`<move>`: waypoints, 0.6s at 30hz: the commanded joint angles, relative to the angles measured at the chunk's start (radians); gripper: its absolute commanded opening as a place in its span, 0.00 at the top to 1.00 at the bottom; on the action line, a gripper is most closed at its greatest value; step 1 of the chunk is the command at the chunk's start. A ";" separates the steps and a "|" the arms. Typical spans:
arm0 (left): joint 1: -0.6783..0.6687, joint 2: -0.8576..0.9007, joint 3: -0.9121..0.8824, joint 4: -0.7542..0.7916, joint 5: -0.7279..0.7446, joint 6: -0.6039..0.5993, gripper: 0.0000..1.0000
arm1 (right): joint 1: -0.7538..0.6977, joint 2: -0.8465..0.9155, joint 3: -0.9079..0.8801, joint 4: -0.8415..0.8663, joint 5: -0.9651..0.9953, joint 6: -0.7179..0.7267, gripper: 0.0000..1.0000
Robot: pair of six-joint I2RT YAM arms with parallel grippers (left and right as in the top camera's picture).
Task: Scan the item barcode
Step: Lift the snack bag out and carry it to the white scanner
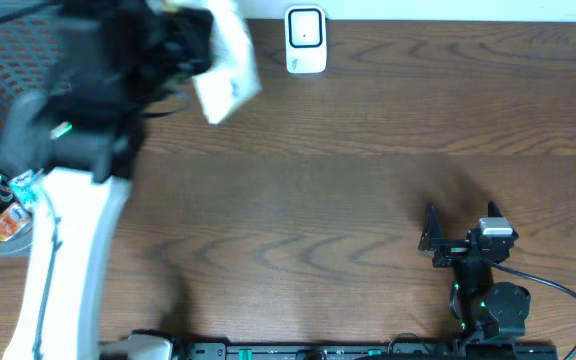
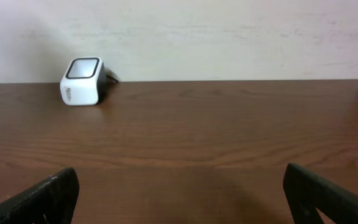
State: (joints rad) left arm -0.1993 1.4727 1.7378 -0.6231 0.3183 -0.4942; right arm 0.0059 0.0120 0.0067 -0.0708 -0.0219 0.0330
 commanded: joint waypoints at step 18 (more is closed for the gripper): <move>-0.294 0.595 0.011 -0.080 -0.311 -0.016 0.78 | 0.002 -0.005 -0.002 -0.005 0.005 -0.011 0.01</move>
State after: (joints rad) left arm -0.4797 2.0647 1.7378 -0.7074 0.0349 -0.5026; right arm 0.0059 0.0120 0.0067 -0.0708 -0.0219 0.0330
